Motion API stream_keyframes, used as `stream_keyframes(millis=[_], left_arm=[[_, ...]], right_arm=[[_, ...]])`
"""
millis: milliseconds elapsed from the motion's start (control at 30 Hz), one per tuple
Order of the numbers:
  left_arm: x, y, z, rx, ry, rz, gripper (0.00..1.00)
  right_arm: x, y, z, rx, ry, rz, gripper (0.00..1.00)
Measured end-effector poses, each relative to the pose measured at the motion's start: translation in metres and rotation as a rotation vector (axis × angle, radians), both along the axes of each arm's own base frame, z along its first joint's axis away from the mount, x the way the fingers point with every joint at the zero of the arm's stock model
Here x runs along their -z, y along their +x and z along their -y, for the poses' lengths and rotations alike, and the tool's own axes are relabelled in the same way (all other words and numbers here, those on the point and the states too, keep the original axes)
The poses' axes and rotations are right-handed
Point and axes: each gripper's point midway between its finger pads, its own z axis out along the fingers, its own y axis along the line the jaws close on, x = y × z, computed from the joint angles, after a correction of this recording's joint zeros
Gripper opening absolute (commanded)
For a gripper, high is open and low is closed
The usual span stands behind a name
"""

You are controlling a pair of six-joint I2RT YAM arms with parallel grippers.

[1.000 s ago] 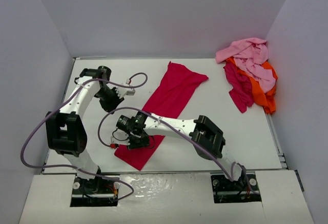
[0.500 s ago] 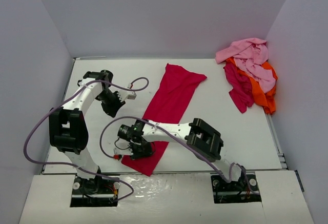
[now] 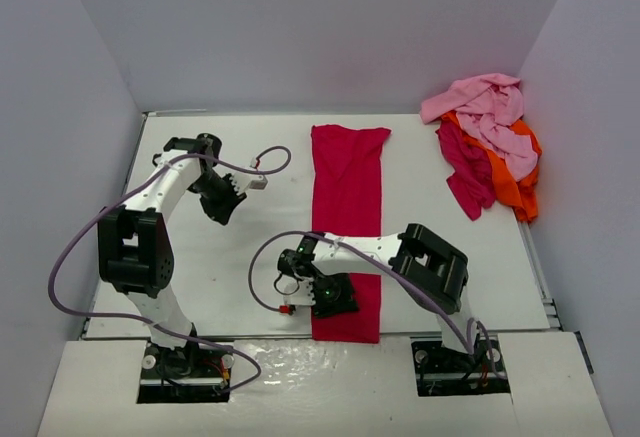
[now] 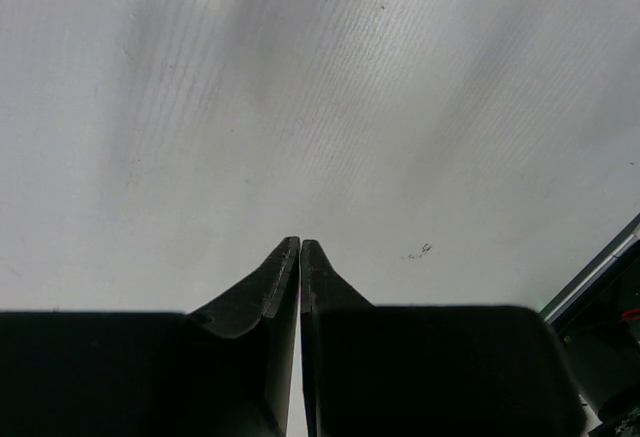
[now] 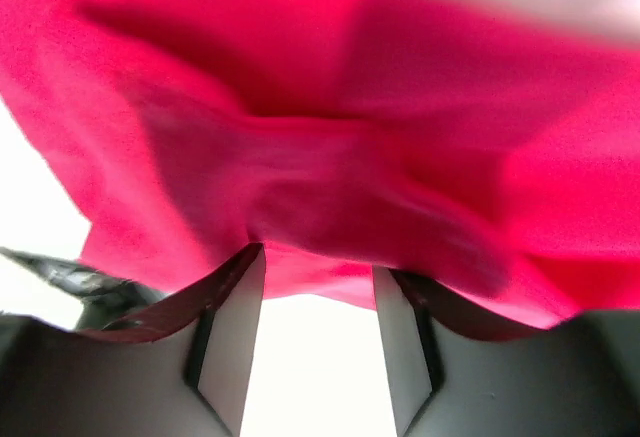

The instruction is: Fold and stack the t-shirts

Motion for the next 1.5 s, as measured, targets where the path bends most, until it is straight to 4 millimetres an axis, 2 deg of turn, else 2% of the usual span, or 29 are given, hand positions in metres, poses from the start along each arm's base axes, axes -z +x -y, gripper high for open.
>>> stream_keyframes(millis=[100, 167, 267, 333, 367, 433, 467, 533, 567, 667, 767, 900, 967, 1067, 1167, 1333, 1500], left_arm=[[-0.005, 0.006, 0.002, -0.005, -0.011, 0.022, 0.12], [-0.009, 0.011, 0.004, -0.015, -0.017, 0.038, 0.17], [-0.012, 0.016, 0.005, -0.030, -0.023, 0.057, 0.20], [-0.013, 0.018, 0.006, -0.041, -0.025, 0.062, 0.20], [-0.014, 0.019, 0.006, -0.045, -0.025, 0.063, 0.20], [-0.016, 0.020, 0.006, -0.048, -0.027, 0.069, 0.19], [-0.017, 0.022, 0.007, -0.049, -0.028, 0.073, 0.18], [-0.020, 0.025, 0.007, -0.053, -0.032, 0.085, 0.16], [-0.021, 0.026, 0.008, -0.056, -0.034, 0.094, 0.16], [-0.023, 0.029, 0.009, -0.063, -0.037, 0.108, 0.12], [-0.024, 0.031, 0.009, -0.071, -0.035, 0.116, 0.03], [-0.024, 0.035, 0.006, -0.096, -0.029, 0.129, 0.00], [-0.024, 0.038, 0.003, -0.111, -0.024, 0.140, 0.00], [-0.023, 0.039, 0.001, -0.123, -0.024, 0.145, 0.00], [-0.023, 0.042, 0.001, -0.131, -0.024, 0.156, 0.00], [-0.019, 0.046, 0.002, -0.133, -0.028, 0.170, 0.00], [-0.014, 0.040, 0.004, -0.120, -0.027, 0.150, 0.00]], right_arm=[[-0.013, 0.025, -0.026, 0.001, 0.076, 0.096, 0.58], [-0.030, 0.040, -0.048, -0.004, 0.149, 0.162, 0.58], [-0.069, 0.056, -0.080, -0.008, 0.275, 0.247, 0.58], [-0.097, 0.061, -0.094, -0.007, 0.361, 0.289, 0.56], [-0.110, 0.063, -0.098, -0.005, 0.397, 0.309, 0.54], [-0.139, 0.069, -0.100, 0.006, 0.472, 0.362, 0.36], [-0.149, 0.077, -0.097, 0.022, 0.492, 0.392, 0.30], [-0.162, 0.098, -0.085, 0.074, 0.511, 0.445, 0.24], [-0.164, 0.116, -0.076, 0.113, 0.511, 0.474, 0.23], [-0.156, 0.166, -0.049, 0.219, 0.475, 0.547, 0.16], [-0.130, 0.201, -0.030, 0.278, 0.402, 0.567, 0.08], [-0.081, 0.225, -0.028, 0.285, 0.324, 0.527, 0.08], [-0.063, 0.237, -0.029, 0.291, 0.299, 0.517, 0.08], [-0.051, 0.266, -0.035, 0.325, 0.292, 0.553, 0.08], [-0.045, 0.298, -0.033, 0.368, 0.295, 0.601, 0.08], [-0.034, 0.323, -0.019, 0.403, 0.273, 0.625, 0.09], [-0.007, 0.338, -0.006, 0.430, 0.226, 0.616, 0.09]])
